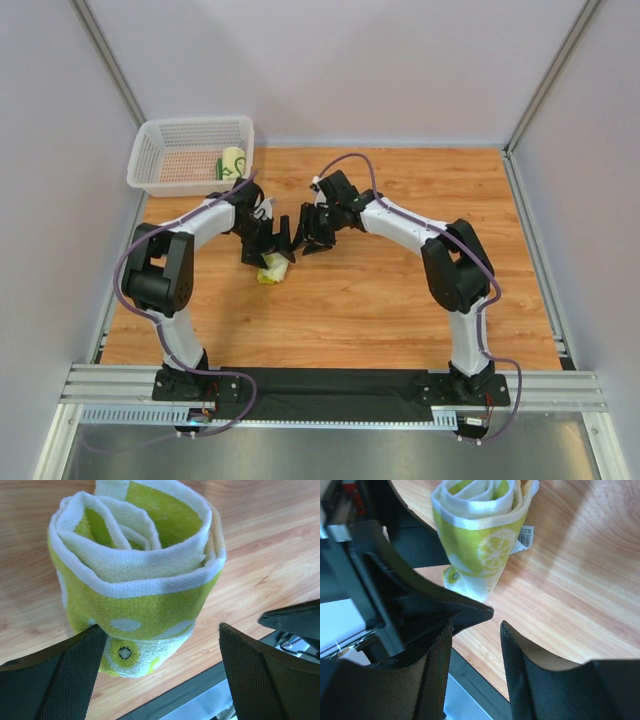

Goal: Roll the towels
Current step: Roll the towel, then place the rolled towel into the container

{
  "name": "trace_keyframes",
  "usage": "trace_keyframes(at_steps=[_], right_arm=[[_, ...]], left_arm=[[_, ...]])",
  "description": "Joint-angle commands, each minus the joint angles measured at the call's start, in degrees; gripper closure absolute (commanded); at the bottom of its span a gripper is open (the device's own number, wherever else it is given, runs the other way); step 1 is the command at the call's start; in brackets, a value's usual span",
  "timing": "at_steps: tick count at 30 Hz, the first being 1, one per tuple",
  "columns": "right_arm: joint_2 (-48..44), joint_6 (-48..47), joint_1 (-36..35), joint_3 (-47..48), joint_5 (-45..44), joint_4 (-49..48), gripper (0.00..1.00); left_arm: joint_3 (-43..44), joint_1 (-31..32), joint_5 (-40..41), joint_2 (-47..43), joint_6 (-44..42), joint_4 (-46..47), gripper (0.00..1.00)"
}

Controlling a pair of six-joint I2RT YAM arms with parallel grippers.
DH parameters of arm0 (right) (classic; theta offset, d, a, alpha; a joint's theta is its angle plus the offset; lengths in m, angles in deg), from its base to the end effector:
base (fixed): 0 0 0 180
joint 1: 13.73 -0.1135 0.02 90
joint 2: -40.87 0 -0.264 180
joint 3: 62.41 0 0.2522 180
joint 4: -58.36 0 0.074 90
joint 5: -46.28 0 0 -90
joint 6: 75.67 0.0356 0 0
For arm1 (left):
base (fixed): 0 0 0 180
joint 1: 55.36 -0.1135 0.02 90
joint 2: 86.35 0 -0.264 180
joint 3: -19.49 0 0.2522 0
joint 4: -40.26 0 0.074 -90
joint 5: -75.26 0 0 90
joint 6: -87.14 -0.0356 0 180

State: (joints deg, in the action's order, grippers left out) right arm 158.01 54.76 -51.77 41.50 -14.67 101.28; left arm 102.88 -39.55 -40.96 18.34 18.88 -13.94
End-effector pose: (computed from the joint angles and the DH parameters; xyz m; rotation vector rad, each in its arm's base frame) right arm 0.3394 0.2875 0.2034 -0.1619 2.7963 1.0978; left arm 0.3310 -0.1101 0.1747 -0.0654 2.9537 -0.7721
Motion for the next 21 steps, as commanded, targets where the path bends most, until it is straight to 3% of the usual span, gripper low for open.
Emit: trace_keyframes(at_steps=[1, 9, 21], right_arm=[[-4.4, -2.3, 0.6, -0.7, -1.1, 0.8, 0.55], [-7.0, -2.1, 4.2, -4.8, -0.7, 0.1, 0.55], [-10.4, -2.3, 8.1, -9.5, 0.4, -1.2, 0.57]], left_arm=[[1.6, 1.3, 2.8, 0.6, -3.0, 0.5, 0.0], [5.4, 5.4, 8.0, 3.3, -4.5, -3.1, 0.0], [9.7, 9.9, 26.0, 13.4, -6.4, -8.2, 0.04]])
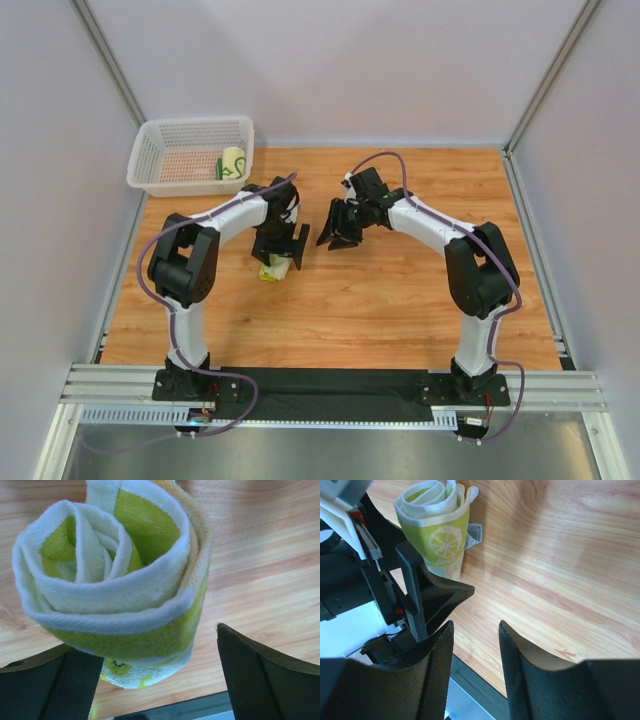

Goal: Roll the towels
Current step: Place the rolled towel into the container

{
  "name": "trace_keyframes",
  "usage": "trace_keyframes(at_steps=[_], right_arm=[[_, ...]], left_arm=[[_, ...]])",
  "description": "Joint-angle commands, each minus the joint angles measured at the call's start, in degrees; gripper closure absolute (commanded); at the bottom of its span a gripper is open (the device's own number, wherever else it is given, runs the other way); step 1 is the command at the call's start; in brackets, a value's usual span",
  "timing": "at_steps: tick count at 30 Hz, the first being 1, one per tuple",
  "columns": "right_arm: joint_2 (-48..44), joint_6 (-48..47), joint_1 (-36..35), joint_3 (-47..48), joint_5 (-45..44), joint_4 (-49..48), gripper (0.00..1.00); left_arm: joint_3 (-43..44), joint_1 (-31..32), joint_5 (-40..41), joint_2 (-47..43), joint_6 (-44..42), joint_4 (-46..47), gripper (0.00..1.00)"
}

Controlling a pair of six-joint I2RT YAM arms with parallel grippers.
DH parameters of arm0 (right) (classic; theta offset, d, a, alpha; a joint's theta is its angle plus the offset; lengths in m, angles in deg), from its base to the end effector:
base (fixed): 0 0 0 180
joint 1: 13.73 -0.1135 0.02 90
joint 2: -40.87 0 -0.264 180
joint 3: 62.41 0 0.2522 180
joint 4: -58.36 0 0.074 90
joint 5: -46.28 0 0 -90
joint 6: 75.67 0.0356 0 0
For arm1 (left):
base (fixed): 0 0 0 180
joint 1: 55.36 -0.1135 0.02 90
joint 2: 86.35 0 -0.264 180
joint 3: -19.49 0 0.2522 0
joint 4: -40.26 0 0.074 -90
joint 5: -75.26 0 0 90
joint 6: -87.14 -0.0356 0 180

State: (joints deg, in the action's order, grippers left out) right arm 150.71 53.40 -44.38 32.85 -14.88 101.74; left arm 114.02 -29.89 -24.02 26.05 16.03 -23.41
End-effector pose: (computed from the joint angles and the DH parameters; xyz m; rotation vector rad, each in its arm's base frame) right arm 0.3435 0.2235 0.2092 -0.0006 2.7877 1.0428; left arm 0.3376 -0.1672 0.1722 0.1933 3.0440 -0.3144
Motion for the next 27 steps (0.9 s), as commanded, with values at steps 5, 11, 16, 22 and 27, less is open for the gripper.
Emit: trace_keyframes(at_steps=[5, 11, 16, 22, 27], right_arm=[[-3.7, -1.0, 1.5, -1.8, 0.8, -1.8, 0.59], [-3.8, -1.4, 1.8, -1.9, 1.3, -1.7, 0.6], [-4.4, -1.7, 2.5, -1.5, 1.6, -1.3, 0.61], [-6.1, -2.2, 3.8, -1.4, 1.9, -0.1, 0.61], [-8.2, -4.3, 5.2, -0.6, 1.7, 3.0, 0.62]], left_arm=[[-3.5, 0.3, 10.8, 5.4, -3.3, 3.3, 0.3], [-0.7, 0.3, 12.6, 6.2, -4.7, 2.0, 1.0], [3.2, -0.3, 13.2, 4.5, -6.4, -1.8, 1.0], [13.8, -5.3, 15.3, 0.8, -7.0, -9.7, 1.0], [25.1, -9.7, 16.7, 0.7, -7.6, -13.7, 1.0]])
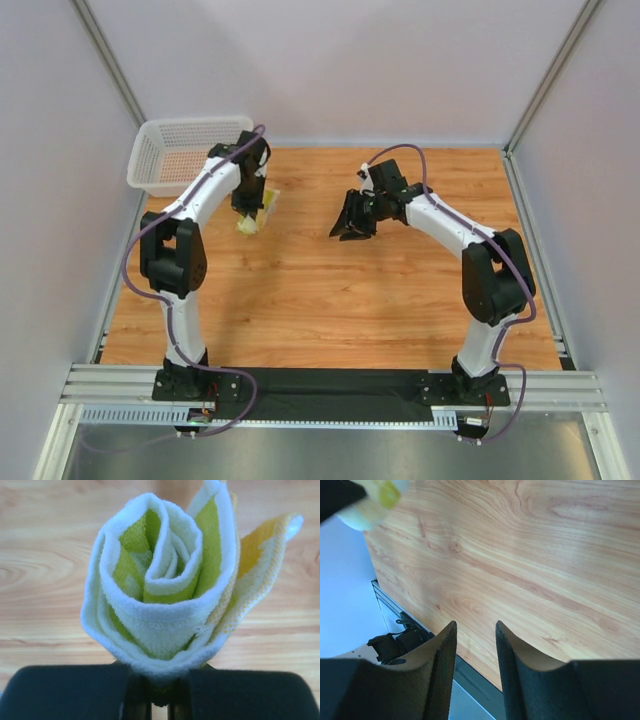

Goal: Roll the towels
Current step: Place the rolled towel into the container

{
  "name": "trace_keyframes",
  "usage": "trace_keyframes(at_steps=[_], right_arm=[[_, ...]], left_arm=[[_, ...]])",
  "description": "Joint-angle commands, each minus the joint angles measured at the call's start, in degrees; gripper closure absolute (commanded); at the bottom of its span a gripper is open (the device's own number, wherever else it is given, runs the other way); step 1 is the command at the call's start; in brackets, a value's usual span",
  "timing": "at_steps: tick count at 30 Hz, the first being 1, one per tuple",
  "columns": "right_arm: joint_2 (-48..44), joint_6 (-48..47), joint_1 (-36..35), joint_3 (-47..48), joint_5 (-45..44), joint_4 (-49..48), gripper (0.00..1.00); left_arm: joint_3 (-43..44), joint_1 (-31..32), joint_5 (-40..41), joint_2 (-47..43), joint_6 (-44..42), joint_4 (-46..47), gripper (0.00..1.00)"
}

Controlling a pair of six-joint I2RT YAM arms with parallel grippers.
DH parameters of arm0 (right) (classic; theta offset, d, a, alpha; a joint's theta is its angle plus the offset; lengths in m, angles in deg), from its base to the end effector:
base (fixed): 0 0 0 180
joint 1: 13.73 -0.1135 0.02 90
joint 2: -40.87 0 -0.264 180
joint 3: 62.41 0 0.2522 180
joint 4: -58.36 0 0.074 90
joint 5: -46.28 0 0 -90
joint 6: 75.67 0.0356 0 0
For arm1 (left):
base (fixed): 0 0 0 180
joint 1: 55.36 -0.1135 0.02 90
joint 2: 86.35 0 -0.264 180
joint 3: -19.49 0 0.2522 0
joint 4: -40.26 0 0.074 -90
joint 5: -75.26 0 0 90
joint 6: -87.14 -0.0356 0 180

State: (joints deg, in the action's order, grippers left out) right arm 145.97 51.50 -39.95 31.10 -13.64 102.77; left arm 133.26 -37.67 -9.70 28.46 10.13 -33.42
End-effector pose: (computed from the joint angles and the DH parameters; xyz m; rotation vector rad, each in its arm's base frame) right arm 0.3460 0.1903 0.2308 0.0370 2.7234 1.0566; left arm 0.3933 -0.1221 0.2430 0.1004 2.8596 0.0199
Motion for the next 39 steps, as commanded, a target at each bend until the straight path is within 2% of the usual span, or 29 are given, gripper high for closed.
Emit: trace_keyframes(at_steps=[1, 8, 14, 17, 22, 27, 29, 35, 39], right_arm=[[-3.8, -2.8, 1.0, 1.3, 0.2, 3.2, 0.62], [-6.2, -4.8, 2.3, 0.6, -0.1, 7.1, 0.62], [-8.0, -4.6, 2.4, -1.6, 0.4, 7.5, 0.62], [-8.1, -4.2, 2.4, -3.0, 0.8, 7.2, 0.63], [-7.7, -4.5, 2.5, -3.9, 1.1, 8.5, 0.63], [-6.8, -5.2, 2.4, -3.5, 0.4, 10.6, 0.64], [-6.8, -4.8, 2.5, -3.5, 0.1, 10.7, 0.64], [-6.0, -3.7, 2.4, -3.9, -0.1, 10.8, 0.65], [-5.3, -3.2, 2.4, -3.5, -0.3, 10.8, 0.65]], left_arm=[[7.5, -2.6, 2.4, -1.5, -1.7, -4.2, 1.0], [25.5, -8.6, 5.6, 3.7, -1.6, -8.5, 1.0], [34.8, -14.2, 6.0, 8.2, -0.2, -7.8, 1.0], [35.2, -16.4, 9.4, 10.0, 0.6, -4.2, 1.0], [35.3, -18.8, 10.5, 14.0, 3.4, 4.4, 1.0], [42.4, -18.9, 14.0, 21.1, 4.1, 7.6, 1.0], [42.7, -19.4, 13.3, 22.2, 4.4, 10.2, 1.0], [43.9, -20.8, 11.6, 27.5, 6.8, 10.8, 1.0], [43.1, -20.7, 11.0, 27.6, 7.4, 7.3, 1.0]])
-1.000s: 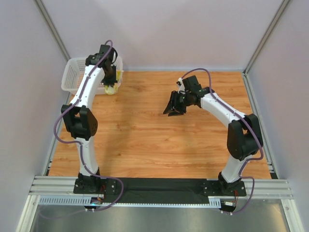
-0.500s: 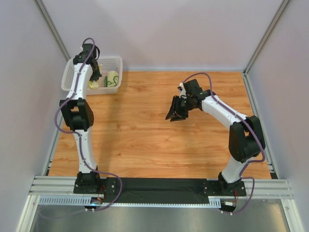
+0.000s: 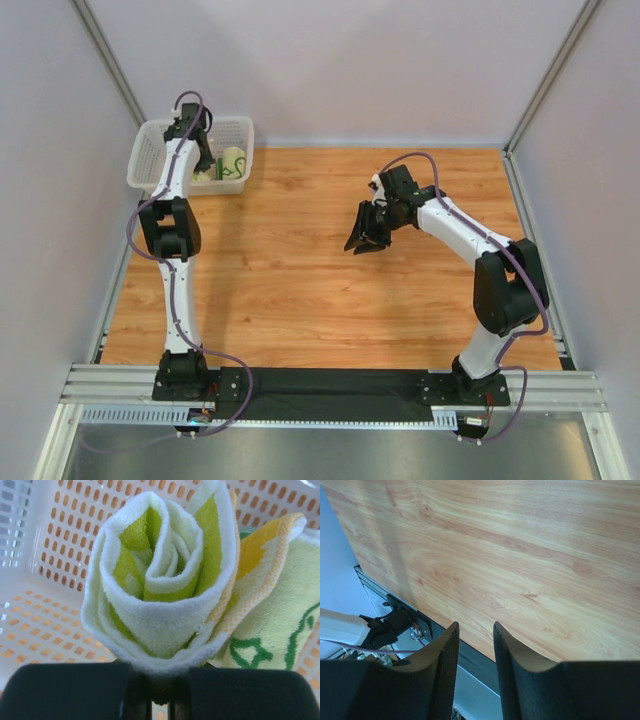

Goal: Roll the towels
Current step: Place the rolled towel into the container

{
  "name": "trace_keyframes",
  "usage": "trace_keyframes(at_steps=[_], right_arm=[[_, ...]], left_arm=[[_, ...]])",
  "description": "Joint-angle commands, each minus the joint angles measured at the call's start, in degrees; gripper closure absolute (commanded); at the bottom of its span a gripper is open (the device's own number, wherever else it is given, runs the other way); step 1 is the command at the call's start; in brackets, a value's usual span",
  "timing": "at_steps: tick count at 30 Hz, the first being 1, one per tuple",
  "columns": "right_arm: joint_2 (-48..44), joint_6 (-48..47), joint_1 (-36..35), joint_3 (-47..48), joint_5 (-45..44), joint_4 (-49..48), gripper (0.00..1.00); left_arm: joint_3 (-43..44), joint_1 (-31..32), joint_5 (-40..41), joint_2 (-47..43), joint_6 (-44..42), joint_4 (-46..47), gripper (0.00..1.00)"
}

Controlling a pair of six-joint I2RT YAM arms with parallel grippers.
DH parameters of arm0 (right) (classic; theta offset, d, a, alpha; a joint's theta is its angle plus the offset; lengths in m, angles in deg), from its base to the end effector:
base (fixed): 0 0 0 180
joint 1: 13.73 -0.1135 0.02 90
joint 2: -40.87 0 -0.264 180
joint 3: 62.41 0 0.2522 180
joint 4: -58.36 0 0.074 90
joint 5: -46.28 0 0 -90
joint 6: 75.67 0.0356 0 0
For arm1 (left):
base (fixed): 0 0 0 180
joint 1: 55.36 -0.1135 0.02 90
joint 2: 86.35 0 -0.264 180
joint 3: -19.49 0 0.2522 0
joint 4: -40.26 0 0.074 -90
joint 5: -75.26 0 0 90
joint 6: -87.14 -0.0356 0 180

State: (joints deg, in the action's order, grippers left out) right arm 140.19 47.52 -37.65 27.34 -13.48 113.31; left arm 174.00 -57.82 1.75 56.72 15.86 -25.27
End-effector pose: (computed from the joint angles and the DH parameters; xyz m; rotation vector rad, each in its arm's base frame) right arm 0.3186 0.1609 0.2375 0.0566 2.8458 0.9813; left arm 0.5407 0.0333 0.2346 -0.5686 2.4094 0.2414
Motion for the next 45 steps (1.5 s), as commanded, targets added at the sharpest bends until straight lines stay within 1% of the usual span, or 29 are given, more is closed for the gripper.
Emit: trace_keyframes(at_steps=[1, 3, 4, 5, 7, 9, 12, 13, 16, 19, 24, 29, 35, 36, 41, 42, 44, 45], right_arm=[[0.7, 0.9, 0.2, 0.3, -0.3, -0.2, 0.65], [1.1, 1.3, 0.1, 0.3, -0.2, -1.0, 0.66], [1.3, 1.4, 0.1, 0.1, -0.2, -1.4, 0.65], [1.7, 1.7, 0.1, 0.0, -0.2, -1.7, 0.66], [2.0, 2.2, 0.1, -0.6, 0.2, -3.0, 0.66], [2.4, 2.4, 0.1, -0.9, 0.6, -3.7, 0.66], [3.0, 2.4, 0.1, -1.2, 1.0, -4.2, 0.66], [3.1, 2.2, 0.2, -1.2, 0.9, -4.1, 0.66], [3.5, 1.7, 0.1, -0.7, 0.9, -3.5, 0.66], [3.2, 1.4, 0.1, -0.7, 0.5, -3.0, 0.66], [3.1, 1.0, 0.2, -0.8, 0.3, -2.5, 0.66], [3.7, 0.8, 0.1, -0.5, 0.7, -2.3, 0.67], [3.9, 0.6, 0.2, 0.1, 0.8, -1.8, 0.67], [3.8, 0.6, 0.2, 0.1, 0.7, -1.7, 0.67], [3.1, 0.6, 0.1, -0.7, 0.6, -1.6, 0.67], [2.8, 0.6, 0.2, -0.8, 0.6, -1.6, 0.67], [2.5, 0.6, 0.1, -0.9, 0.6, -1.7, 0.66], [2.4, 0.6, 0.1, -1.0, 0.6, -1.6, 0.67]], left_arm=[[1.8, -0.6, -0.5, -0.9, 1.9, -2.6, 1.0], [-3.1, -0.6, -2.6, -3.9, 1.7, -2.1, 1.0], [-5.8, -0.3, -2.4, -5.4, 1.7, -1.6, 1.0], [-12.2, -0.2, -1.0, -9.2, 2.1, -0.8, 1.0], [-20.9, -0.2, -0.9, -12.7, 3.0, 2.3, 1.0], [-23.5, -0.2, -1.5, -15.2, 3.7, 2.4, 1.0], [-20.8, 0.0, -0.7, -13.2, 4.2, -1.9, 1.0], [-18.1, 0.0, -0.1, -12.3, 4.8, -3.2, 1.0], [-13.9, 0.0, 2.7, -9.2, 7.1, -6.9, 1.0], [-13.8, 0.0, 2.7, -9.5, 8.5, -6.2, 1.0], [-11.8, 0.6, 1.8, -7.3, 8.4, -7.4, 1.0], [-13.0, 1.9, 2.7, -5.5, 7.5, -7.5, 1.0], [-13.4, 2.3, -2.2, -3.6, 7.8, -7.5, 0.83], [-13.7, 2.4, -2.7, -3.6, 7.8, -7.3, 0.77], [-14.8, 2.3, -5.5, -4.5, 8.1, -6.7, 0.62], [-15.1, 2.4, -5.8, -4.8, 8.0, -6.5, 0.54], [-15.9, 2.4, -6.8, -5.9, 7.6, -5.9, 0.52], [-16.5, 2.4, -7.2, -6.2, 7.6, -5.6, 0.46]])
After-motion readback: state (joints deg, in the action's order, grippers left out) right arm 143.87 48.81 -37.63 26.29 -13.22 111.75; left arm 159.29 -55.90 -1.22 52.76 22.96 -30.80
